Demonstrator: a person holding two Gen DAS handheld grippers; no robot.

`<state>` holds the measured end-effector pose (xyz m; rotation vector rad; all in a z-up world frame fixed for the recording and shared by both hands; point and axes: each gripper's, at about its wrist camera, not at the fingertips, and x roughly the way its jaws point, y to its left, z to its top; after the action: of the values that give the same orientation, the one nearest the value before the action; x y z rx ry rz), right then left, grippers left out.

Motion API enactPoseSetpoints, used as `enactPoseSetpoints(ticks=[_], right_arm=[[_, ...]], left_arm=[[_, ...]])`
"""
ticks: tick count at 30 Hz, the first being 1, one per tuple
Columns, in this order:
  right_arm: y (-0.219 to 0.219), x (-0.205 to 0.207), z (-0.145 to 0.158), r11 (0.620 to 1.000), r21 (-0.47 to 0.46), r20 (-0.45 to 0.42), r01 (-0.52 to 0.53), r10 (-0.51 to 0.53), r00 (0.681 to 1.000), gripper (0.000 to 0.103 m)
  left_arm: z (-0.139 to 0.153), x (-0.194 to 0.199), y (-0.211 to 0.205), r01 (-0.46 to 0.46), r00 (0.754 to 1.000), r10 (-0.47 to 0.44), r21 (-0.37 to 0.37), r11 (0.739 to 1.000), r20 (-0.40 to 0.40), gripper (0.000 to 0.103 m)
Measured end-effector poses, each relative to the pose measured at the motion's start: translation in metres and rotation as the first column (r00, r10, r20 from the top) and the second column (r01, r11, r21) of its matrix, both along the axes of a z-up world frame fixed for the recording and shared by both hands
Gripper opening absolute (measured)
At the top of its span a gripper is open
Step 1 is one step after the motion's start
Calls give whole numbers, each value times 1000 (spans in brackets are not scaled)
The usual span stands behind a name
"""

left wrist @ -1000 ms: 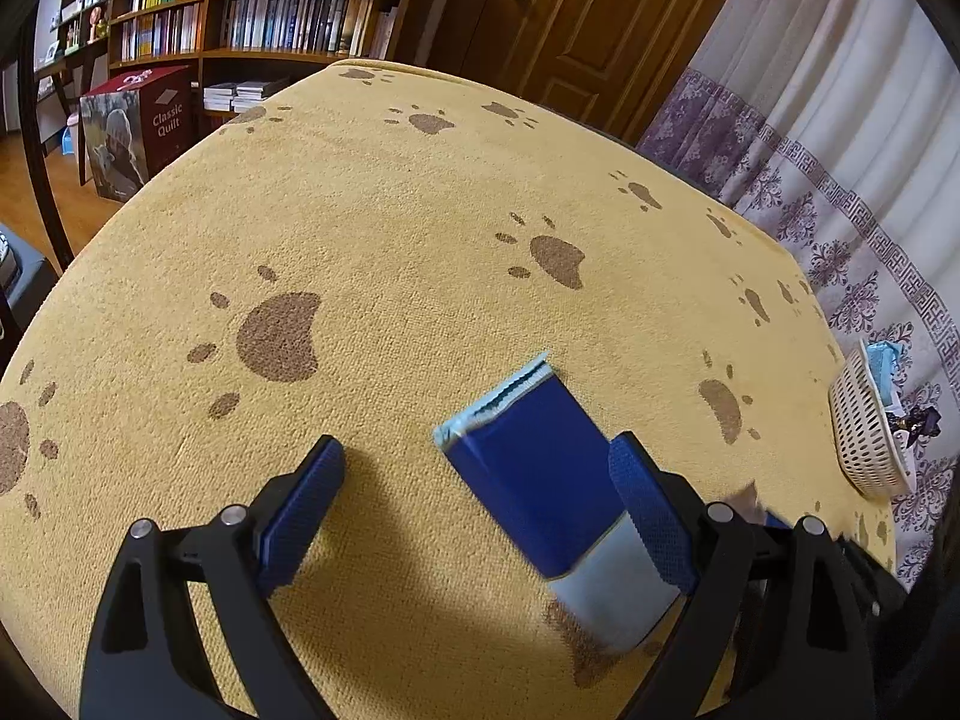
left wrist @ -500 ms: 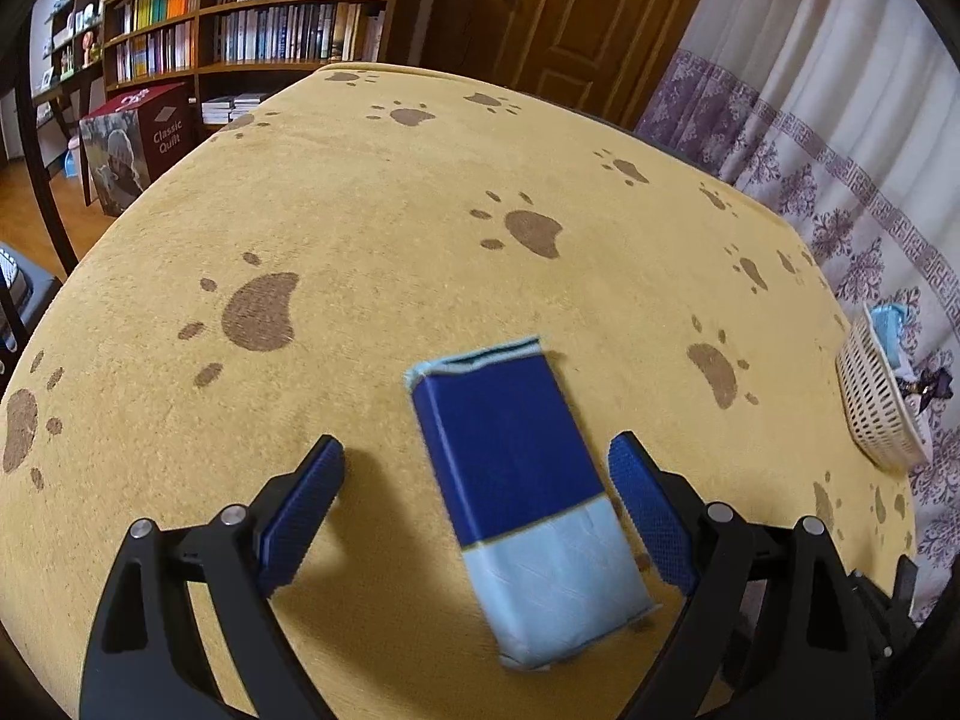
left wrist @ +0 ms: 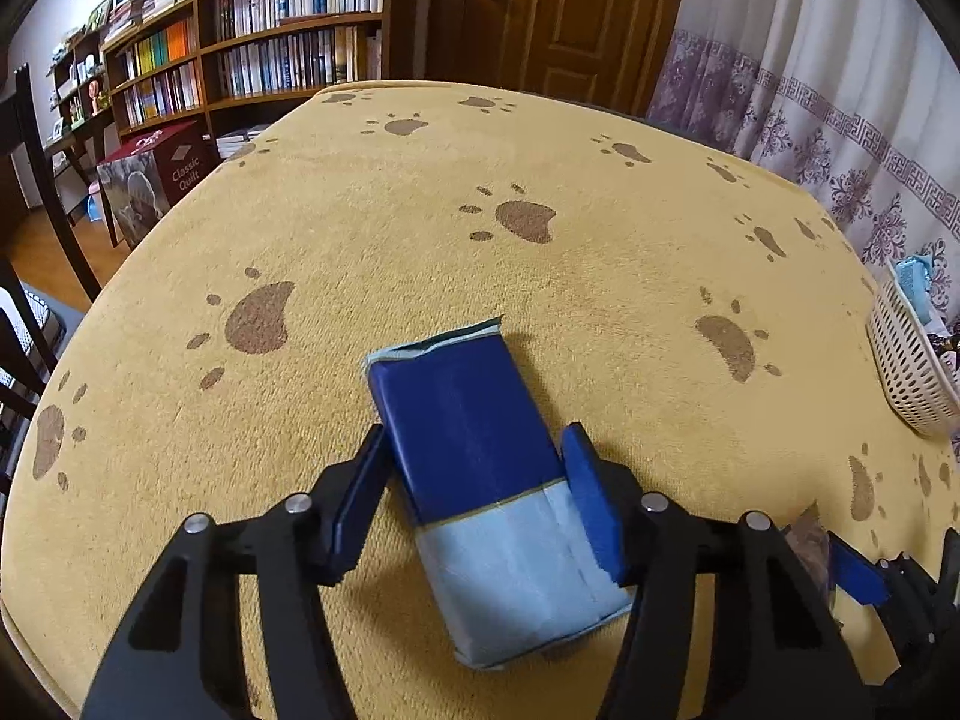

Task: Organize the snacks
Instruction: 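Grasp the blue-and-white box with the left tool while the right tool grasps the brown cookie packet, then lift the box with the left tool while the right tool carries the cookie packet to the basket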

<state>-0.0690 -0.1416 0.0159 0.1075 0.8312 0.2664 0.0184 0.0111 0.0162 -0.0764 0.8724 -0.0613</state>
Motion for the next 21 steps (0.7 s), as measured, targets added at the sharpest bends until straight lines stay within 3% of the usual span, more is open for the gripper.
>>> enactPoseSetpoints(ticks=[6,21], right_arm=[[4,-1,1,999,-35,2,1,-1,1000,60],[11,1,-1,997,-77,5,13,-13,1000,60]], left_arm=[[3,-10,6,-6,1000,7,-51,999,26,53],[22,-28,-1,-7,993,16,-79,997,117,51]])
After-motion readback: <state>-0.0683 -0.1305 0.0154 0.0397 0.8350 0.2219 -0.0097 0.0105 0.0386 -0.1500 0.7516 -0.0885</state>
